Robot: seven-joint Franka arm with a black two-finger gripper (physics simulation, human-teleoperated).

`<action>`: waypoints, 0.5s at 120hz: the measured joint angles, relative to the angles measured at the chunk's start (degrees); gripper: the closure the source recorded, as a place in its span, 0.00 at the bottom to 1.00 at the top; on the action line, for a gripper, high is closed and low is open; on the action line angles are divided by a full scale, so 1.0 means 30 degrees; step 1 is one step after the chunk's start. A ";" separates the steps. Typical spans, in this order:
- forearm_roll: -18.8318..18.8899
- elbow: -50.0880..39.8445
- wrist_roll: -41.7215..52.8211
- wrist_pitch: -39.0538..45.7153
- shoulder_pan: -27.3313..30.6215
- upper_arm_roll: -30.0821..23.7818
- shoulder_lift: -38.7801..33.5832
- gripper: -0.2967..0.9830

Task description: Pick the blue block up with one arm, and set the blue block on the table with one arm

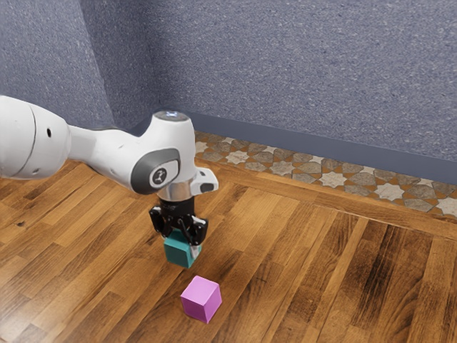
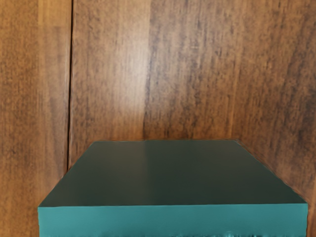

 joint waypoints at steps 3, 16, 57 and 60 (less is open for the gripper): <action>-0.0005 0.0043 0.0022 0.0002 0.0012 -0.0003 0.0185 0.53; -0.0041 0.0084 0.0155 -0.0001 0.0144 -0.0005 0.0491 0.46; -0.0093 0.1036 0.0758 -0.0255 0.0122 0.0002 0.0279 0.28; -0.0025 0.1352 0.0792 -0.0426 0.0090 0.0003 0.0181 0.28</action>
